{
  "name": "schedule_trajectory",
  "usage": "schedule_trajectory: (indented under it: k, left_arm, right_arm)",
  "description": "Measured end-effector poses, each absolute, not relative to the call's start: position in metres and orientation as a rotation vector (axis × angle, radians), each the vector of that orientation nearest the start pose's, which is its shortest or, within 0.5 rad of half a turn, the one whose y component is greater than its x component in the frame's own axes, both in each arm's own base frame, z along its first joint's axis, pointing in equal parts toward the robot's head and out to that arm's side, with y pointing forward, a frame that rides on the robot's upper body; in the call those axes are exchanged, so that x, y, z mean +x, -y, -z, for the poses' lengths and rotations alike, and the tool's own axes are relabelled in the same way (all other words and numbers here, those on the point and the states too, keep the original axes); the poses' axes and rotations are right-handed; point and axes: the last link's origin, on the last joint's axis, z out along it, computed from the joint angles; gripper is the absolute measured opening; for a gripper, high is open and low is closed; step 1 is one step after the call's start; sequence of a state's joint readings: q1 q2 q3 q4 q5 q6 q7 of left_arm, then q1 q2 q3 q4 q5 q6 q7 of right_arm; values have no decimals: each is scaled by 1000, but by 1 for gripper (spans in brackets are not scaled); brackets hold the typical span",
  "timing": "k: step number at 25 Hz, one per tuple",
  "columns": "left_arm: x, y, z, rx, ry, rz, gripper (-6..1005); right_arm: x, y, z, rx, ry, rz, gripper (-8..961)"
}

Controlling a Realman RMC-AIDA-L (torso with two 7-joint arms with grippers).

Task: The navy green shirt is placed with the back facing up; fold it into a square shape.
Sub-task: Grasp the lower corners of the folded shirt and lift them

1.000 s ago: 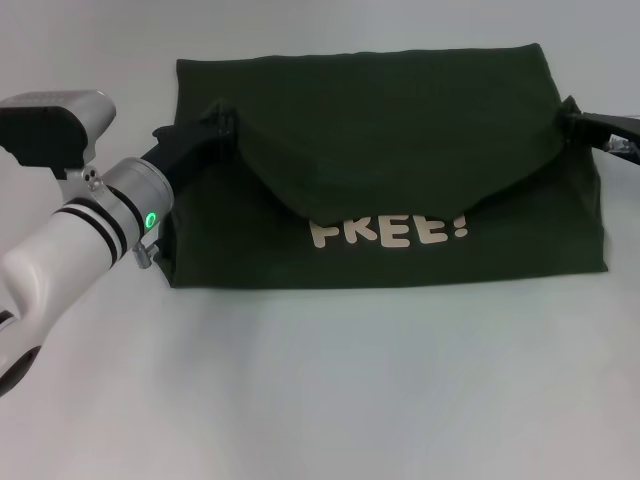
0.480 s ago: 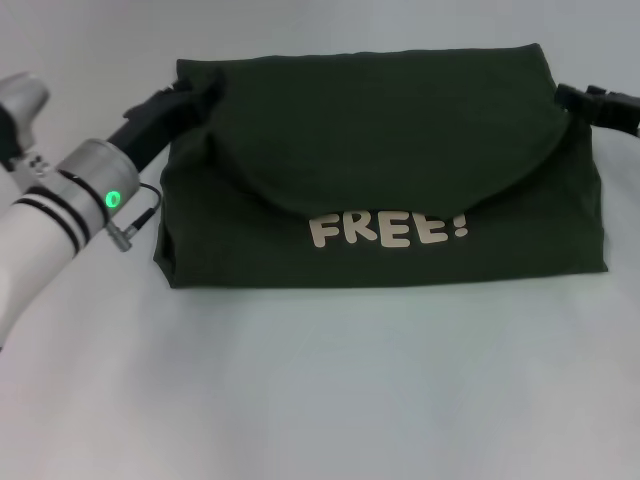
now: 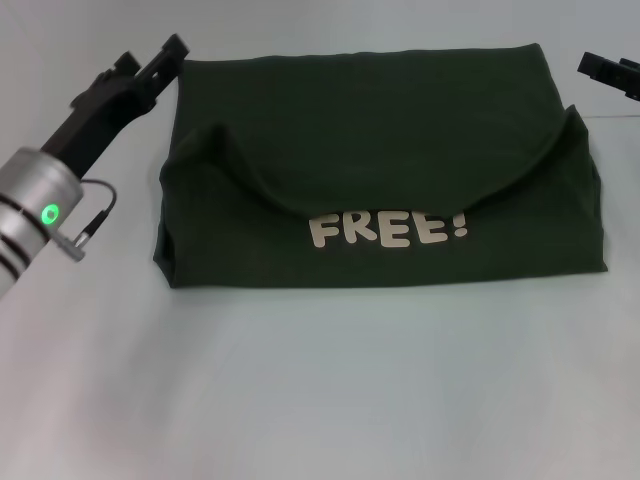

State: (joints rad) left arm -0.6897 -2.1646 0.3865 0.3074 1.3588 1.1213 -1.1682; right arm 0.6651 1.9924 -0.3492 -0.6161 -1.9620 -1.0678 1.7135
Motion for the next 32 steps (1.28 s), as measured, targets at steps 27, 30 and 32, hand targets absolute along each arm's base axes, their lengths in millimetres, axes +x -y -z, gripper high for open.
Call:
schedule_trajectory:
  k: [27, 30, 32]
  left_arm:
    - [-321, -323, 30, -2031, 758, 784, 891]
    - [-323, -323, 36, -2057, 765, 734, 891]
    - [-324, -324, 42, -2081, 773, 693, 891]
  right_arm:
    - [324, -371, -77, -1990, -1273, -902, 716]
    - [322, -372, -75, -1989, -1278, -908, 715]
    - [322, -373, -75, -1983, -1283, -908, 715]
